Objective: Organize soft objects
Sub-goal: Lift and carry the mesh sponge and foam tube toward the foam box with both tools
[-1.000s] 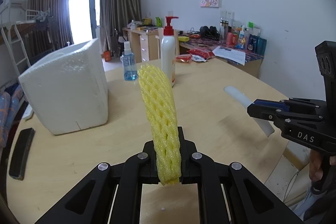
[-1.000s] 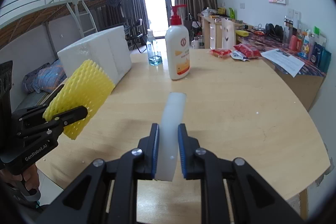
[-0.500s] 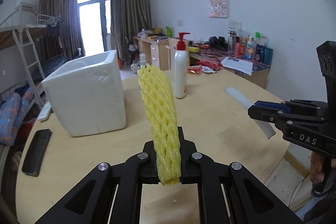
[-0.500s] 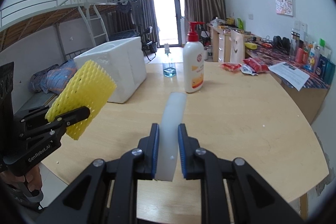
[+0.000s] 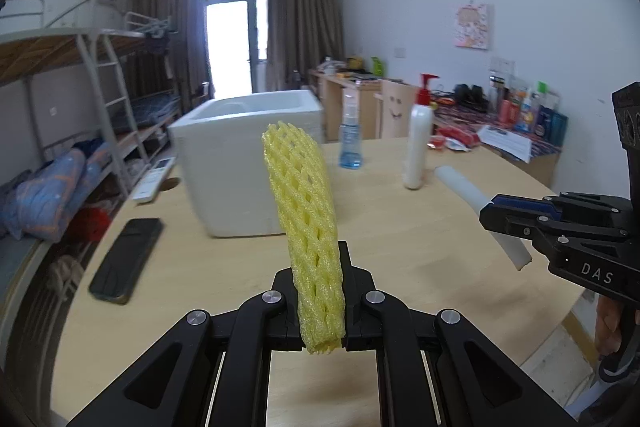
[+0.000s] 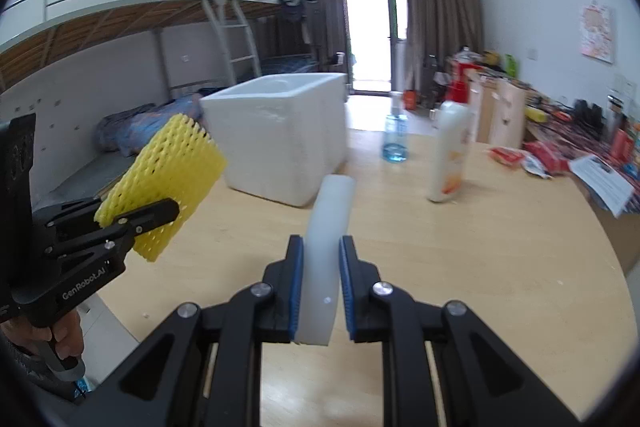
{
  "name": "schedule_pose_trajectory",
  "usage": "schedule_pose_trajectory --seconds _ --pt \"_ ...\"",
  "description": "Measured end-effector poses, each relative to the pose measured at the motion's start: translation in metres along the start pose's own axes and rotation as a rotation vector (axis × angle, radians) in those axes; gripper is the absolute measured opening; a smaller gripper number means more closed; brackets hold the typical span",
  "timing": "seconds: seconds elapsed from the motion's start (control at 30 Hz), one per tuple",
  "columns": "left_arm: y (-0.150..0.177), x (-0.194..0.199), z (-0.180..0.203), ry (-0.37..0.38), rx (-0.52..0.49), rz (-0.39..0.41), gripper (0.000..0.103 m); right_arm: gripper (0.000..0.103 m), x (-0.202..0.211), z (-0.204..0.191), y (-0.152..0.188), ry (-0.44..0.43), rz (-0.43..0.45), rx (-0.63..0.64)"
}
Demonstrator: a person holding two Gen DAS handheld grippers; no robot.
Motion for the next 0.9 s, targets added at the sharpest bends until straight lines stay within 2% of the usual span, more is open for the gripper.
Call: schedule_pose_trajectory --seconds 0.23,0.43,0.9 --pt "0.006 0.016 -0.028 -0.085 0.052 0.009 0.011 0.021 -0.012 -0.034 -0.01 -0.087 0.009 0.056" --pt "0.008 0.023 -0.042 -0.125 0.08 0.013 0.011 0.021 -0.022 -0.053 -0.016 -0.137 0.007 0.09" --pt "0.004 0.017 -0.047 -0.116 0.087 0.004 0.011 0.021 -0.026 -0.056 -0.018 -0.139 0.007 0.099"
Point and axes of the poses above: each gripper's, at about its wrist camera, not at the fingertips, and x roughly against the way its jaws point, z to its right, y to its underside, the point moved 5 cm from there along -x, roughly the way its jaws point, and after that the axes turned 13 degrees about y, right-handed, at the moved point
